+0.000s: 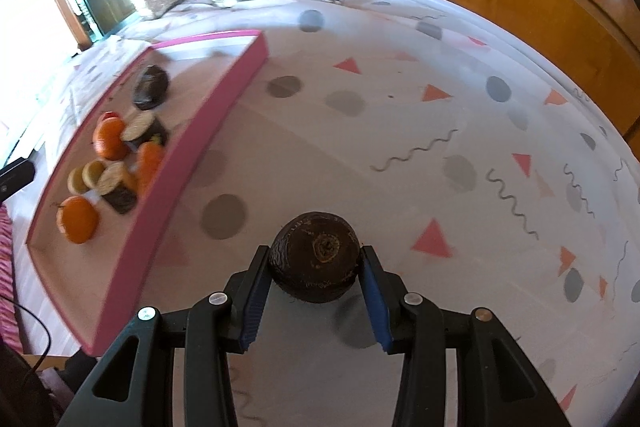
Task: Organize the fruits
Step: 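Carry the dark round vegetable into the pink tray and open the right tool, then withdraw the open right tool from the tray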
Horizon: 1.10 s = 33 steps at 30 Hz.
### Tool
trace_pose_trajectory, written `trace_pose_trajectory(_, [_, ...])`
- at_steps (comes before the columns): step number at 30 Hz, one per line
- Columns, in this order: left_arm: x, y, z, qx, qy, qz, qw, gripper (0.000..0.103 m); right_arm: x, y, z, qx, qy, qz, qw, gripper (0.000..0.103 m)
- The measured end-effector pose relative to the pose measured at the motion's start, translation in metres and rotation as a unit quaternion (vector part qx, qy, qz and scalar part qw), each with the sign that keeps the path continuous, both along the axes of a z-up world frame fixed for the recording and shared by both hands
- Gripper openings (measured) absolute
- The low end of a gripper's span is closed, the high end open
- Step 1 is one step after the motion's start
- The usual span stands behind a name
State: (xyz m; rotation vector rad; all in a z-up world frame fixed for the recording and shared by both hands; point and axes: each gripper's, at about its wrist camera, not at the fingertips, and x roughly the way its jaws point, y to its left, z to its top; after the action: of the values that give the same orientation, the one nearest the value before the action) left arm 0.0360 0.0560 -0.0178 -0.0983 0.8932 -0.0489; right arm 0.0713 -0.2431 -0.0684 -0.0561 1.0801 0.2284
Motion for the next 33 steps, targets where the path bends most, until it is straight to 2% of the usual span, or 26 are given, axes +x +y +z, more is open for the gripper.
trace_pose_trajectory(6, [0.001, 0.012, 0.004, 0.003, -0.006, 0.016, 0.9998, 0.083, -0.015, 0.028, 0.023, 0.025, -0.025, 0.036, 0.999, 0.044])
trace_pose_trajectory(12, [-0.003, 0.027, 0.007, 0.016, -0.015, 0.041, 0.9989, 0.089, -0.028, 0.074, 0.044, 0.053, -0.047, 0.101, 0.992, 0.044])
trace_pose_trajectory(15, [-0.005, 0.03, 0.006, 0.016, -0.017, 0.049, 0.9985, 0.094, -0.031, 0.098, 0.047, 0.057, -0.047, 0.128, 0.989, 0.044])
trace_pose_trajectory(19, [-0.007, 0.028, 0.008, 0.023, -0.027, 0.05, 0.9981, 0.102, -0.026, 0.123, 0.034, 0.037, -0.033, 0.15, 0.988, 0.044])
trace_pose_trajectory(26, [-0.007, 0.023, 0.007, 0.03, -0.029, 0.053, 0.9977, 0.103, -0.026, 0.135, 0.013, 0.011, -0.018, 0.143, 0.989, 0.045])
trace_pose_trajectory(33, [-0.013, 0.018, 0.018, 0.036, -0.057, 0.053, 0.9964, 0.103, -0.039, 0.122, 0.031, 0.035, -0.055, 0.107, 0.992, 0.051])
